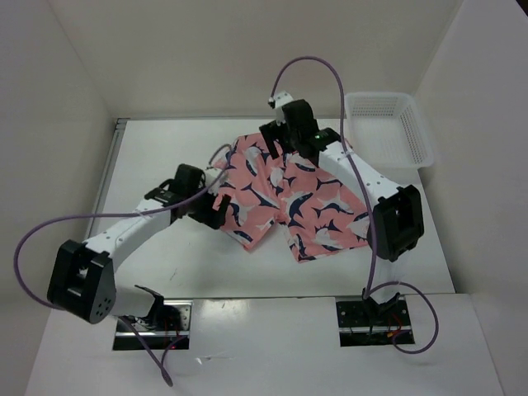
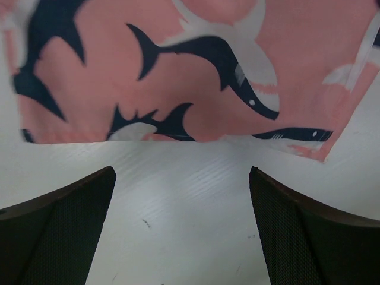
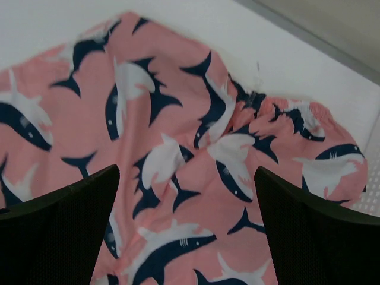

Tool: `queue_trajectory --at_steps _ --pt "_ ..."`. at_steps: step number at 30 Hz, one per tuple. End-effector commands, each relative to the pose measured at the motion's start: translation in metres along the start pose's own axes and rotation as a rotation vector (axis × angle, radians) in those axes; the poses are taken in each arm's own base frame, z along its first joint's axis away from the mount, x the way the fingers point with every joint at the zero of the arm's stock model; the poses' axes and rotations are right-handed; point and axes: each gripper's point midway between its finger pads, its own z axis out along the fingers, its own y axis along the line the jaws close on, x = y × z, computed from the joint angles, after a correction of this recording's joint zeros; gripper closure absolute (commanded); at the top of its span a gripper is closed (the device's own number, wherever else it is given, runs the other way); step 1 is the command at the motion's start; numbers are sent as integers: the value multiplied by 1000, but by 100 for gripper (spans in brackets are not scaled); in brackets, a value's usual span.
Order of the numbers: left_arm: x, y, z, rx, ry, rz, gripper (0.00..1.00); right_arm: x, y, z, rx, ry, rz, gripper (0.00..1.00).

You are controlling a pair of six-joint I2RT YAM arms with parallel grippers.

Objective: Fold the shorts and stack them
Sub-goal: Move the shorts to the center of the board, then flatten the shorts out

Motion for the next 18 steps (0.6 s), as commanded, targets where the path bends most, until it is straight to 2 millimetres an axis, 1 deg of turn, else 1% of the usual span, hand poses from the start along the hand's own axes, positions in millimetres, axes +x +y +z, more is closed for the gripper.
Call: queue_trajectory --at_steps 1,3,4,5,6,7,8,10,11,12,13,14,15,16,17,18 --pt "20 -15 27 -46 65 96 0 17 -1 -22 -9 -15 -119 1" --pt "18 -23 39 -55 53 135 0 36 -13 -26 1 20 -109 1" --pt "32 -33 48 -33 98 160 0 41 -13 -28 0 27 -110 1" --pt "30 -38 52 -25 98 171 0 43 -20 -29 11 25 -115 1" --pt "35 -43 60 -6 115 181 0 49 -25 -31 17 37 -126 1" --pt "35 -54 66 21 109 202 0 49 -25 -31 17 37 -126 1" --pt "36 -61 73 39 120 214 0 54 -29 -29 23 44 -132 1" --pt "27 -78 82 87 97 237 0 55 -40 -29 41 48 -130 1" --pt "31 -81 88 91 117 244 0 56 -45 -29 50 50 -124 1" --pt "22 -83 91 92 97 245 0 53 -57 -30 70 44 -111 1" --pt "23 -82 95 92 99 245 0 54 -63 -29 82 46 -93 1" --pt "27 -82 101 92 111 244 5 51 -70 -30 95 40 -85 1" --pt "20 -83 103 93 83 245 11 52 -81 -30 105 42 -60 1" --pt "21 -81 106 84 83 246 19 53 -84 -30 103 42 -41 1" --pt "22 -81 110 84 84 246 38 54 -90 -30 114 44 -35 1" --pt "20 -83 110 95 74 246 55 55 -93 -30 111 43 -14 1"
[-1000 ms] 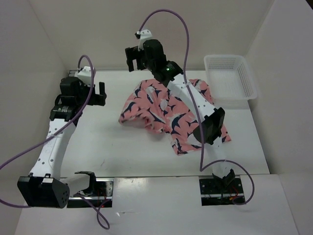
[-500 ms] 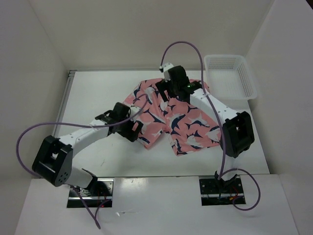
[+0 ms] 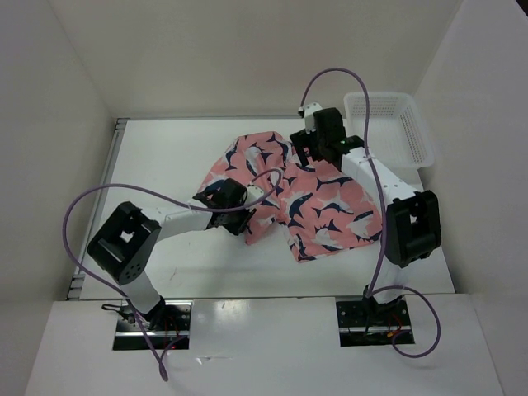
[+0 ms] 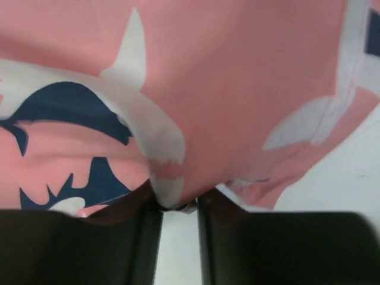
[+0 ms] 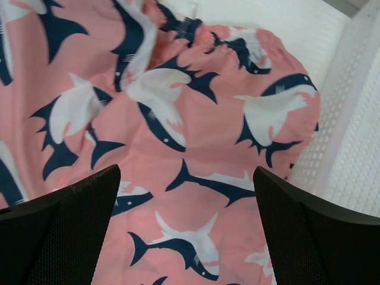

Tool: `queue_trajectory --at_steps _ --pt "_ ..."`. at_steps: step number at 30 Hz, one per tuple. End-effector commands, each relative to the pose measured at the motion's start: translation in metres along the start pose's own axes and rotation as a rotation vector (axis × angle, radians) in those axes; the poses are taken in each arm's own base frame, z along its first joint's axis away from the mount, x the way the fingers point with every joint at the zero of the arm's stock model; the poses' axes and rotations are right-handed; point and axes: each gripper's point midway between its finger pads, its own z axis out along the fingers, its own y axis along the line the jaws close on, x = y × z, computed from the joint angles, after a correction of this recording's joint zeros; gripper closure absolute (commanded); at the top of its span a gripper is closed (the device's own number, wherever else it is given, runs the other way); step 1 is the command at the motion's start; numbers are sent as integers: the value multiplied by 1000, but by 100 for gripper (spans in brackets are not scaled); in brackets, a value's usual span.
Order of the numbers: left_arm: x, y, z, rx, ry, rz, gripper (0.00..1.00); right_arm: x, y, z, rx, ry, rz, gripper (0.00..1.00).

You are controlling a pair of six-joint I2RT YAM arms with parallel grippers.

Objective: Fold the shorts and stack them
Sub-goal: Flatten the shorts out

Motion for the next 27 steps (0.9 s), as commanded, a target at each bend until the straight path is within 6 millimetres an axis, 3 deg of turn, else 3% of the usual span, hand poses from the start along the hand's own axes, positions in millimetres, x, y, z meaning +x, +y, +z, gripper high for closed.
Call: queue_trajectory --at_steps 1,3,5,7,9,11,12,13,14,15,16,17,18,20,21,23,24,26,27 --pt "-21 0 9 12 -65 4 71 -31 -23 -16 19 -110 69 4" --pt "-21 8 12 -33 -67 3 100 -31 -23 -16 19 -110 69 8" --pt "-23 17 11 -85 -72 1 100 -35 -18 -19 -15 -126 67 14" --pt "-31 53 0 -227 -108 -36 100 -33 -13 -19 -41 -122 65 17" --pt "-23 120 -15 -392 -109 -154 100 -32 -7 -20 -73 -119 75 17" --pt "-34 183 -38 -510 -160 -264 100 -31 0 -20 -109 -114 86 17" --pt "-21 237 -59 -611 -171 -366 100 -32 2 -21 -120 -116 85 17" --pt "-34 269 -73 -669 -217 -406 100 -38 9 -23 -140 -130 87 17" --pt "-38 291 -84 -705 -248 -435 93 -38 23 -21 -169 -126 73 17" --pt "-36 315 -98 -758 -262 -471 79 -43 30 -24 -189 -138 66 17" --pt "-48 321 -104 -767 -291 -469 51 -45 37 -25 -201 -140 67 17" --pt "-70 329 -119 -783 -347 -463 39 -47 46 -24 -236 -144 60 10" --pt "-79 330 -124 -797 -364 -457 1 -55 53 -28 -255 -160 67 8" --pt "-99 312 -126 -774 -372 -424 1 -57 56 -26 -267 -156 103 4" --pt "-120 282 -127 -728 -395 -375 1 -55 57 -22 -269 -147 103 2" --pt "-119 232 -113 -613 -346 -311 1 -54 53 -18 -239 -144 116 2" --pt "-123 183 -106 -501 -340 -241 1 -53 49 -17 -218 -141 117 2" --pt "-99 130 -95 -359 -229 -179 1 -52 48 -13 -205 -140 118 2" --pt "-92 107 -98 -302 -207 -153 1 -46 50 -5 -208 -120 117 5"
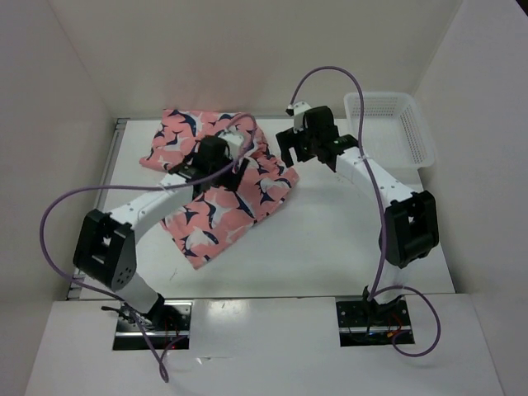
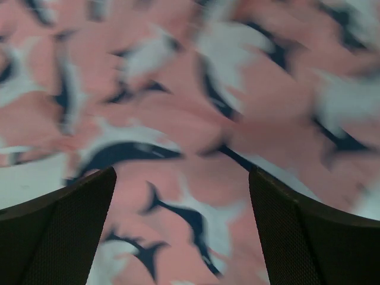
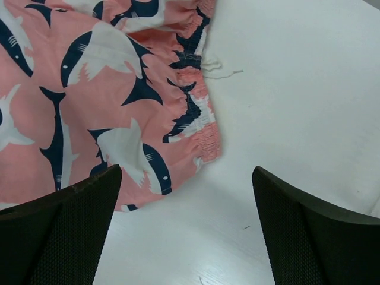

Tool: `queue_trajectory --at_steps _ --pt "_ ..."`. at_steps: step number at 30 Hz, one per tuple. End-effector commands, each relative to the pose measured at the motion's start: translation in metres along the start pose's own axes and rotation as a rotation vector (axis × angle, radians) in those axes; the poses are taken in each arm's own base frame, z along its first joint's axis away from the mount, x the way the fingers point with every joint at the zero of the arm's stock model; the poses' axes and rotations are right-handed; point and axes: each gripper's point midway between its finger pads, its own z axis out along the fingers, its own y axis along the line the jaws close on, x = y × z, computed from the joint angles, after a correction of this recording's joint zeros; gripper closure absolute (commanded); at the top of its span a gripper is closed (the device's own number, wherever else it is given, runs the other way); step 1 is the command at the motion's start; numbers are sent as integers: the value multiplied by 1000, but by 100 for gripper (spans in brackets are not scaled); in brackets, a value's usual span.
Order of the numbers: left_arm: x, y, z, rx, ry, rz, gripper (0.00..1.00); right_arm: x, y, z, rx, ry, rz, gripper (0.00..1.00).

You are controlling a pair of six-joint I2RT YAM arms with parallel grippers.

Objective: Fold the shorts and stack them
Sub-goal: Flatten the shorts out, then fold the shorts

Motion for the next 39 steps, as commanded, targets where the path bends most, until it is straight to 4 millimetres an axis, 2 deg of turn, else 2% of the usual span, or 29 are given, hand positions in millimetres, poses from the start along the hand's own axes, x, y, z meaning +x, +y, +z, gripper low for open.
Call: queue_trajectory --at_steps 1,2,3,5,6,7,9,10,12,13,14,15,19,23,24,25,29,30,33,34,37,39 --pt "61 -69 -61 274 206 112 1 -16 -12 9 36 -44 27 6" --pt "91 -73 -68 296 280 132 1 -14 -9 13 24 -42 50 8" --pt "104 -71 -74 297 308 137 1 -1 -23 24 45 -9 84 11" --pt "137 -65 -84 282 398 156 2 10 -32 35 33 18 136 19" --pt "154 -61 -94 282 436 162 3 26 -42 47 41 55 191 21" --pt "169 -57 -105 283 495 173 5 33 -46 52 48 72 210 26" --pt "176 -54 -120 294 502 171 5 42 -46 62 47 93 222 30" --pt "188 -55 -127 300 525 182 5 53 -45 69 47 118 243 31" --pt "193 -59 -135 318 508 203 2 51 -44 78 38 114 272 31" --pt "200 -61 -139 325 529 217 0 61 -42 85 40 138 303 31" --pt "205 -64 -140 332 539 229 0 53 -47 88 58 117 313 34" --pt "216 -62 -142 332 581 237 0 53 -51 92 87 116 340 36" --pt "234 -66 -145 359 673 244 0 51 -59 102 127 111 359 39" --pt "256 -64 -148 345 731 279 0 64 -58 102 138 142 370 39" --pt "259 -57 -145 307 730 294 0 72 -55 101 126 167 374 39" --pt "271 -52 -144 282 767 312 0 78 -52 102 116 180 376 39" --pt "271 -45 -120 196 750 345 16 89 -37 109 81 211 388 38" --pt "274 -46 -118 196 769 350 31 90 -29 108 65 223 393 37" --pt "272 -51 -116 221 768 339 50 92 -23 110 40 237 418 35" --pt "272 -53 -117 231 769 335 61 90 -23 106 42 237 431 35" --pt "274 -54 -120 240 793 336 73 110 -20 101 59 291 464 24" --pt "272 -54 -118 240 793 336 79 125 -17 102 66 324 490 22"
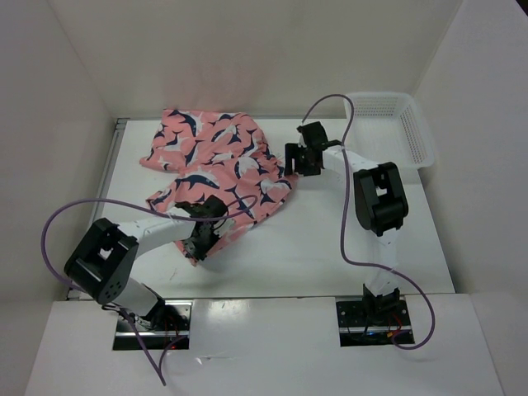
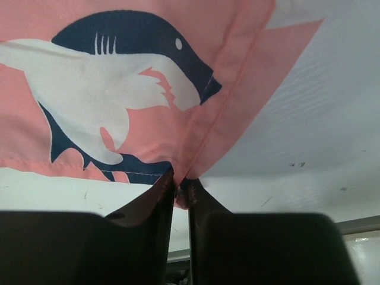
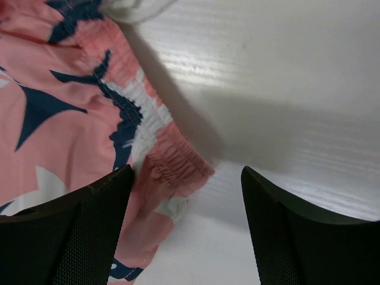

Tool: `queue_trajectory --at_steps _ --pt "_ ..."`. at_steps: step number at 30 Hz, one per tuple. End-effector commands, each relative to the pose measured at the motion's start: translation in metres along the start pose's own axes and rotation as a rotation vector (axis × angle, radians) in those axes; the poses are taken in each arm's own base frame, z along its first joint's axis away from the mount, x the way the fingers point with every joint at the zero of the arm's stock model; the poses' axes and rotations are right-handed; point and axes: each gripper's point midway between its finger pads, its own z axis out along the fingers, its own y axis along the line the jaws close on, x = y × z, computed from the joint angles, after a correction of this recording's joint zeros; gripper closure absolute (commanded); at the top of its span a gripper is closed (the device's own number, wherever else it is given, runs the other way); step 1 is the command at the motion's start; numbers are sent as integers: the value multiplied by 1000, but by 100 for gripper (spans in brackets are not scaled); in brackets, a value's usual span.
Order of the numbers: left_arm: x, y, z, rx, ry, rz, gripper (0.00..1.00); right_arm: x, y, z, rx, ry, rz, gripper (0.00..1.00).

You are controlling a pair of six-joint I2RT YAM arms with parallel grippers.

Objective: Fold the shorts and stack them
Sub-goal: Fold the shorts

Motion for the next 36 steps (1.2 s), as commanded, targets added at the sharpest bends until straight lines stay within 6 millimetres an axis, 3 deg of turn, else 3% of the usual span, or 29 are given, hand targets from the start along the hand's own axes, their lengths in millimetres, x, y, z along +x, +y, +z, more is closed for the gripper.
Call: queue_trajectory --at_steps 1,4,5,10,11,12,13,14,15,16,17,18,19,20,21,23,24,25,26,27,28,29,30,31,32,33,34,35,36 --pt "-9 6 9 -31 -9 0 81 26 1 4 2 68 56 21" --pt "-10 6 8 -31 -2 1 90 38 9 16 -1 100 49 26" --pt "-14 6 7 -32 -11 0 91 33 13 15 -16 92 61 36" --pt "-20 13 7 -68 -34 -4 99 47 28 25 -62 132 75 73" --pt "-24 17 7 -94 -50 -7 100 35 28 24 -49 100 71 90" --pt "-33 35 7 -177 -88 -31 100 20 26 23 -32 57 45 99" --pt "-43 49 3 -231 -122 -62 100 -17 26 14 5 -39 16 100" --pt "-54 67 -2 -292 -162 -105 100 -36 26 8 19 -87 -11 100" --pt "-65 105 -9 -388 -210 -210 100 -62 30 -3 22 -156 -37 100" --pt "-77 126 -20 -425 -256 -275 100 -93 19 -19 39 -233 -53 100" --pt "-99 167 -42 -466 -328 -386 100 -131 21 -38 37 -322 -64 100" --pt "-111 189 -59 -498 -375 -440 100 -153 21 -56 35 -380 -78 100" --pt "-121 208 -78 -521 -425 -484 100 -187 14 -88 52 -473 -97 100" --pt "-131 226 -93 -543 -471 -522 100 -200 9 -103 59 -511 -102 100" --pt "-143 249 -123 -576 -545 -571 100 -210 8 -118 51 -541 -111 100" --pt "-145 258 -151 -604 -598 -596 100 -215 5 -151 42 -572 -173 100" --pt "-138 255 -154 -600 -584 -593 100 -207 11 -157 9 -553 -211 100" --pt "-130 242 -157 -590 -582 -574 100 -179 7 -146 2 -475 -236 100" --pt "-125 222 -153 -566 -559 -532 100 -167 18 -165 -55 -469 -315 100" --pt "-118 207 -148 -540 -541 -500 100 -131 13 -151 -71 -378 -349 100" --pt "-106 194 -159 -534 -559 -483 100 -105 17 -150 -93 -310 -399 100" --pt "-83 171 -137 -490 -471 -432 100 -88 32 -167 -119 -303 -530 100" --pt "-72 156 -136 -458 -449 -398 100 -46 36 -158 -174 -208 -594 100" --pt "-65 135 -145 -404 -475 -352 100 -11 37 -161 -208 -110 -654 100" --pt "-44 118 -141 -360 -403 -311 100 12 41 -165 -238 -63 -775 100" --pt "-33 106 -148 -321 -406 -287 100 47 48 -172 -284 0 -846 100" --pt "-27 83 -147 -233 -392 -235 100 67 46 -175 -302 50 -893 100" --pt "-8 70 -145 -189 -326 -203 100 91 40 -180 -325 122 -970 100" --pt "-2 61 -146 -160 -311 -177 100 112 30 -182 -339 181 -1001 100"
